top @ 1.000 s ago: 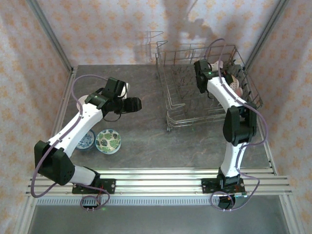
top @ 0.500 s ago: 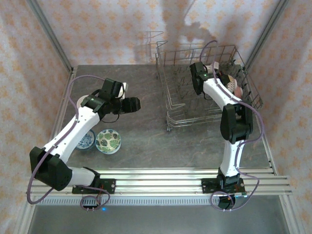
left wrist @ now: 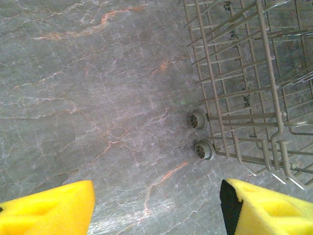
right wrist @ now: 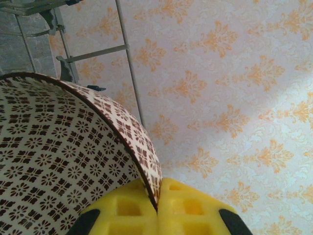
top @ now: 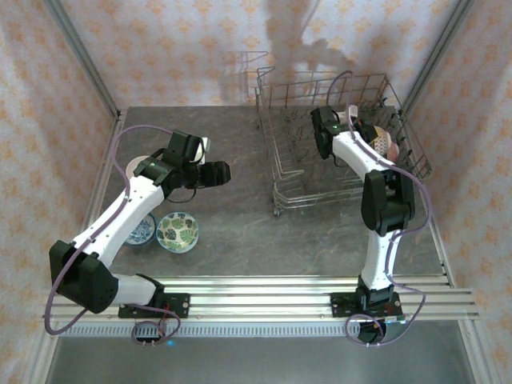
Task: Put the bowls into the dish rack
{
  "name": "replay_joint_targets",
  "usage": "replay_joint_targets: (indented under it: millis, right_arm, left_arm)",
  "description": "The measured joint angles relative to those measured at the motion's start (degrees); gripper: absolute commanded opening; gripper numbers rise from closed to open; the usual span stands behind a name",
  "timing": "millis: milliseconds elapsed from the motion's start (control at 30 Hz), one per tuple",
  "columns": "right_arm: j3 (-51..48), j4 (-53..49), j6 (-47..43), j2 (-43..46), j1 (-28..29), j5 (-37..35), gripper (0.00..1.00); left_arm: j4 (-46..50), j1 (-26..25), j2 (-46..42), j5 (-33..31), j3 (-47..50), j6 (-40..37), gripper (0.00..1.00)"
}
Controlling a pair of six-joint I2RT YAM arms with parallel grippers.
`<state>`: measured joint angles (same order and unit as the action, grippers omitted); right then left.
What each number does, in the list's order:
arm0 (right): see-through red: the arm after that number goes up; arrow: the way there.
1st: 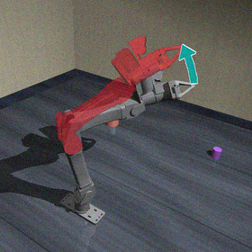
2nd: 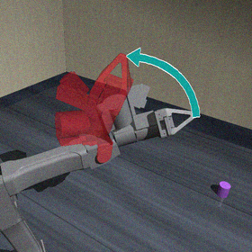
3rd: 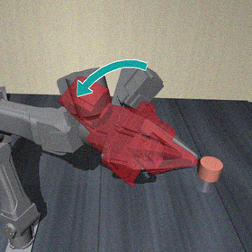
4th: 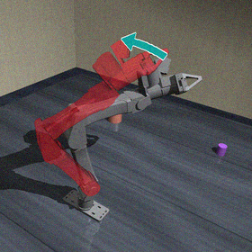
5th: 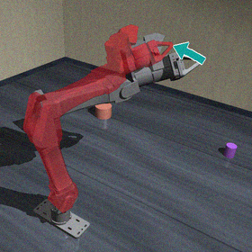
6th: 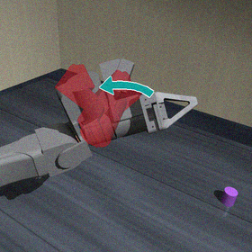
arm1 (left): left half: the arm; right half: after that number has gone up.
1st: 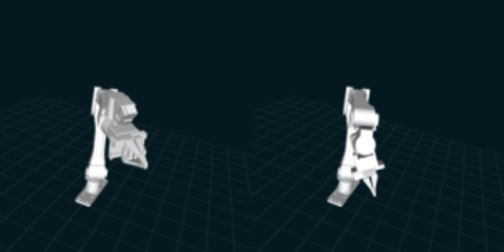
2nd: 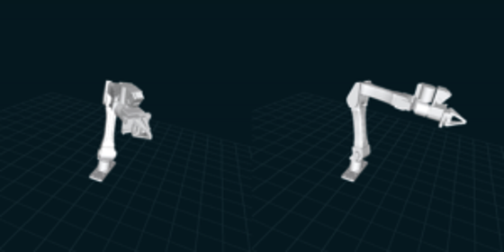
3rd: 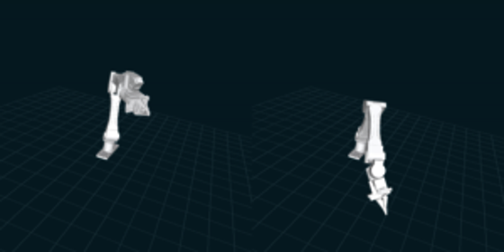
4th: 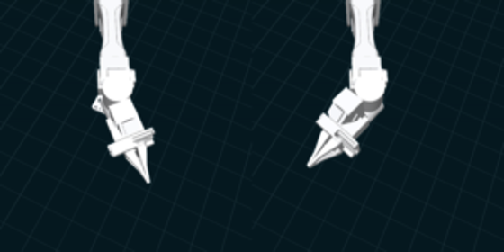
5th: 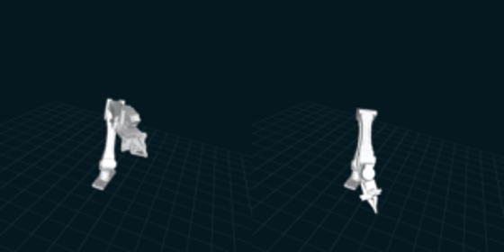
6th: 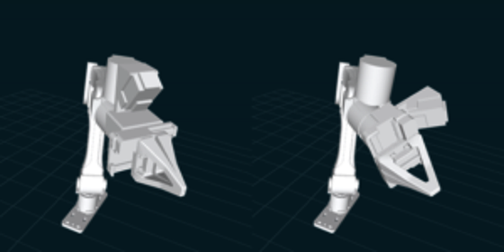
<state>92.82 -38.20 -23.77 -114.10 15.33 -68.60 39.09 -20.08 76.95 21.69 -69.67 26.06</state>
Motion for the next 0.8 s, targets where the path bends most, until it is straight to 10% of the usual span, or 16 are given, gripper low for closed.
replay_joint_targets:
  millis: [800]
  right_arm:
    - [2.99, -8.11, 8.22, -4.09, 2.40, -2.10, 0.13]
  left_arm:
    - [0.22, 0.00, -1.40, -0.02, 0.00, 0.00, 0.70]
